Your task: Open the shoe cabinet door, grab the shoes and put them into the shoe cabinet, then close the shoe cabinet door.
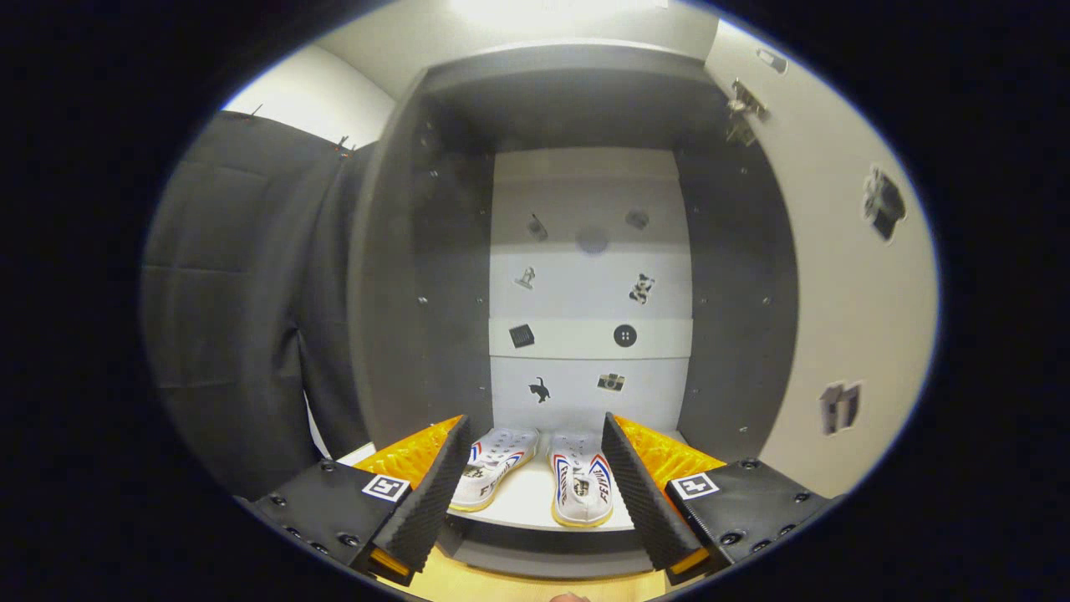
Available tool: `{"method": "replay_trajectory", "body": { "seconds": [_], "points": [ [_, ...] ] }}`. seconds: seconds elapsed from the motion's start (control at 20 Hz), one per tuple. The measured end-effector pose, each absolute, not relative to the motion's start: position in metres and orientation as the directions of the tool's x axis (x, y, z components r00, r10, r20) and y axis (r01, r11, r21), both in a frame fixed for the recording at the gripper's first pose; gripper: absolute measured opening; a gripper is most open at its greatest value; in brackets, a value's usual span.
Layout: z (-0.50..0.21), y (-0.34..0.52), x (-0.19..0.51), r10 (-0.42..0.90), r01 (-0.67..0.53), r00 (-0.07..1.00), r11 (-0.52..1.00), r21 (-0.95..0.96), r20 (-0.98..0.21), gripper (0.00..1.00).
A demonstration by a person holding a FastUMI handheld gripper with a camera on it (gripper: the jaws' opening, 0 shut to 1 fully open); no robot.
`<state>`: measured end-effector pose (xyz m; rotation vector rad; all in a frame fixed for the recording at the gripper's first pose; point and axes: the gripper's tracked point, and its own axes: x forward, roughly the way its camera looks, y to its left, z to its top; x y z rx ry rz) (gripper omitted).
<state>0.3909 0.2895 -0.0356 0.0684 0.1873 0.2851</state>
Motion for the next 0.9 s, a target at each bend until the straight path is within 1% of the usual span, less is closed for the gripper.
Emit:
{"method": "replay_trajectory", "body": {
  "seconds": [0.3,0.6,0.8,0.9],
  "points": [
    [0.014,0.261,0.305,0.286,-0.277,0.953,0.956,0.096,-0.099,0.98],
    [0.046,0.226,0.219,0.293,-0.284,0.953,0.951,0.118,-0.071,0.98],
    [0.055,0.205,0.175,0.308,-0.296,0.949,0.944,0.148,-0.071,0.97],
    [0.061,0.188,0.156,0.302,-0.292,0.951,0.948,0.126,-0.07,0.97]
  ]
}}
